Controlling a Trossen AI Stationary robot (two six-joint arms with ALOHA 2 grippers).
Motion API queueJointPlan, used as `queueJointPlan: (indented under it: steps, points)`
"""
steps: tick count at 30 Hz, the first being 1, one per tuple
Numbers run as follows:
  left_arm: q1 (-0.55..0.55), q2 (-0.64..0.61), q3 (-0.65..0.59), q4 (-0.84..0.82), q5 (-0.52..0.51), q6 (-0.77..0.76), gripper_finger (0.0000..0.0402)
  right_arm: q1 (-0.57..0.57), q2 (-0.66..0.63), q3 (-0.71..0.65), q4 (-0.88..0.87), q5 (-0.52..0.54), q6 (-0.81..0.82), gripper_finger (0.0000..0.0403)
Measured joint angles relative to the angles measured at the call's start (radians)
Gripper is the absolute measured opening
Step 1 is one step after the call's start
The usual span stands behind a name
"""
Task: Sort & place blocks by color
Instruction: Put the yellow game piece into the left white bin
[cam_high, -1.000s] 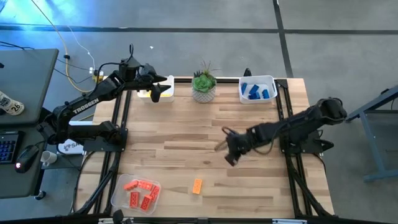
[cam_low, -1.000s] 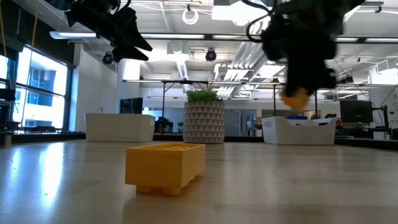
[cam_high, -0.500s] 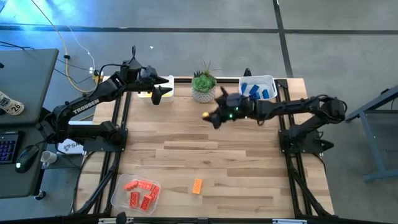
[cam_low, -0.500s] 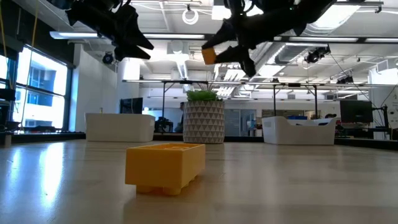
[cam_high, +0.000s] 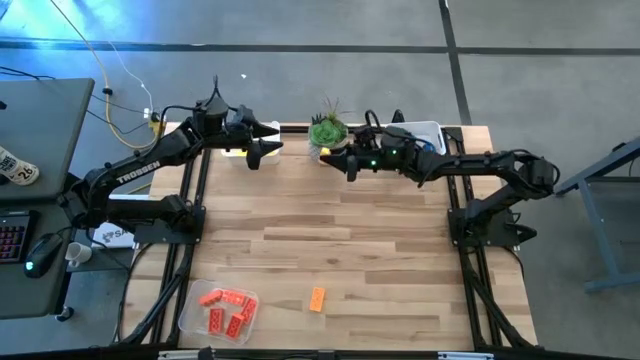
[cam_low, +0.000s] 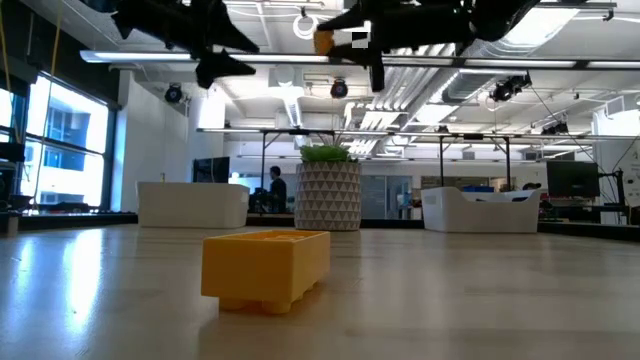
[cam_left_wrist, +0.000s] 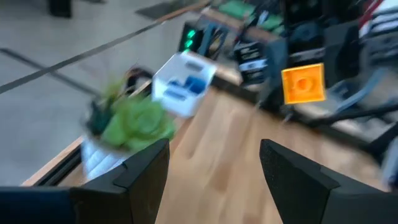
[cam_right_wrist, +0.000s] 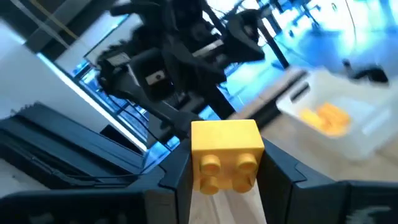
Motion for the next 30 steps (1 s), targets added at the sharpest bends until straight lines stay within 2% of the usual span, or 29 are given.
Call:
queueJointPlan:
  steps: [5, 9, 11, 15, 20, 25, 30]
  points:
    - [-0.022, 0.0, 0.0, 0.12, 0.02, -0.108, 0.0239, -0.017, 0.01, 0.101, -0.001, -0.073, -0.098, 0.0111]
    - [-0.049, 0.0, 0.0, 0.174, 0.021, -0.072, 0.0239, -0.032, 0.028, 0.218, -0.116, -0.153, -0.198, 0.0111]
    - [-0.07, 0.0, 0.0, 0.18, 0.021, 0.005, 0.0239, -0.04, 0.039, 0.28, -0.234, -0.184, -0.244, 0.0111]
    - [-0.125, 0.0, 0.0, 0.179, 0.012, 0.272, 0.0239, -0.059, 0.078, 0.392, -0.435, -0.223, -0.258, 0.0111]
    - [-0.202, 0.0, 0.0, 0.18, -0.049, 0.534, 0.0239, -0.07, 0.137, 0.475, -0.476, -0.303, -0.188, 0.0111]
    - [-0.259, 0.0, 0.0, 0.18, -0.198, 0.657, 0.0239, -0.072, 0.186, 0.513, -0.477, -0.376, -0.084, 0.0111]
    - [-0.288, 0.0, 0.0, 0.18, -0.226, 0.691, 0.0239, -0.072, 0.207, 0.514, -0.475, -0.385, -0.024, 0.0111]
